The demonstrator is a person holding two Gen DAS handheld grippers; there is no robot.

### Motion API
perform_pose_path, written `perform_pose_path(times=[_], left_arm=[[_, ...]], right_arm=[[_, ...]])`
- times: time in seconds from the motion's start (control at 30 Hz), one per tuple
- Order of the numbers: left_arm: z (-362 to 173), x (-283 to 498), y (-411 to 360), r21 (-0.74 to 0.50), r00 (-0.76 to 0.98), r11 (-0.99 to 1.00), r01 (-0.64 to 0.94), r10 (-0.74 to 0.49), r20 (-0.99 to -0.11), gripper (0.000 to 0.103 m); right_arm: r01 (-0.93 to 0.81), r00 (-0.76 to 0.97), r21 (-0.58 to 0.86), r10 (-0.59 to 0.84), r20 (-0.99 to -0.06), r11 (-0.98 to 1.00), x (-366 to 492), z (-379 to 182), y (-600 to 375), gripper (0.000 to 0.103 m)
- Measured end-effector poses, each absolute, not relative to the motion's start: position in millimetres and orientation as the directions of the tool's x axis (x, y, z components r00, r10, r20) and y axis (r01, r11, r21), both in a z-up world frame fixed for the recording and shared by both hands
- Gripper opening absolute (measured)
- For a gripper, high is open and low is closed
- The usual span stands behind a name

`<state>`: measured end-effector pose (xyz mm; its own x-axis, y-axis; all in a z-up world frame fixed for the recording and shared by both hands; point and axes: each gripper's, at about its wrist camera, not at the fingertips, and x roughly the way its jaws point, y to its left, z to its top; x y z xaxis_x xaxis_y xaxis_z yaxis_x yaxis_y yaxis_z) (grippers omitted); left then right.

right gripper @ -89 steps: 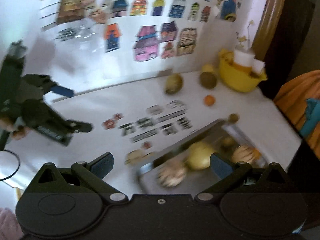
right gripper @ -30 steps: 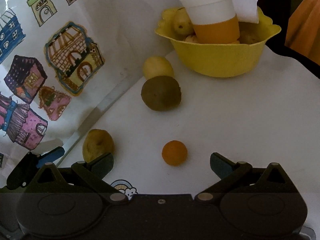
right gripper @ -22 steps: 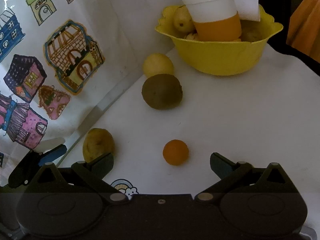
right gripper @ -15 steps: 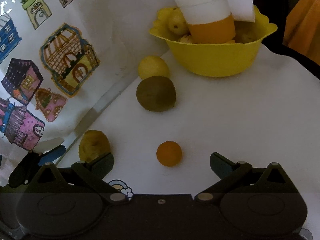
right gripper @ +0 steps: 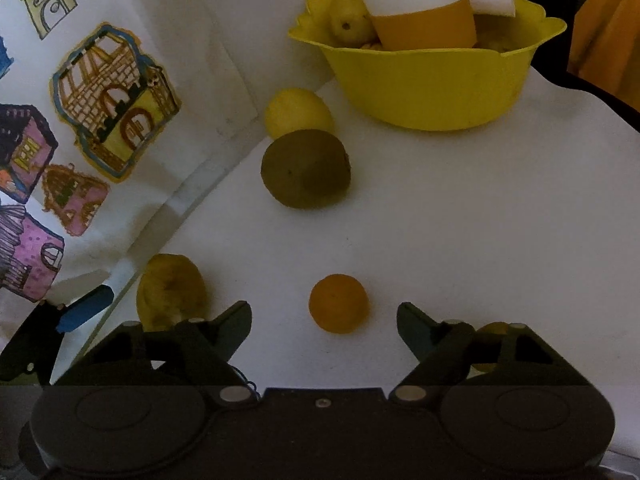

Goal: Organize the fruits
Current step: 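Move the left tool to the elongated yellow mango while the right tool approaches a small tangerine, then close the right tool on the tangerine while the left tool closes on the mango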

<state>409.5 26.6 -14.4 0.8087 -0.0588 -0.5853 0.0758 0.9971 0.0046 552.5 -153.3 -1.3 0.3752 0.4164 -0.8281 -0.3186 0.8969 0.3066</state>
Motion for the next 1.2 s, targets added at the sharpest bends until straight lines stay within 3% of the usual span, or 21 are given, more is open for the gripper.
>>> perform_pose_path(times=[0.63,0.83,1.2], left_arm=[[-15.5,416.0,31.3,-0.037,0.813,0.998,0.041,-0.055,-0.579,0.090],[-17.6,420.5,31.8,-0.048,0.804,0.999,0.019,-0.044,-0.593,0.079],[-25.0,428.8,35.1,-0.058,0.784,0.998,-0.010,-0.028,-0.620,0.078]], right_arm=[[-0.312,0.412,0.262,0.379,-0.829,0.913,555.4,-5.8,-143.1,0.059],[-0.319,0.445,0.216,0.347,-0.825,0.923,554.2,-6.0,-139.0,0.050],[-0.325,0.482,0.188,0.333,-0.810,0.927,550.5,-7.2,-141.0,0.037]])
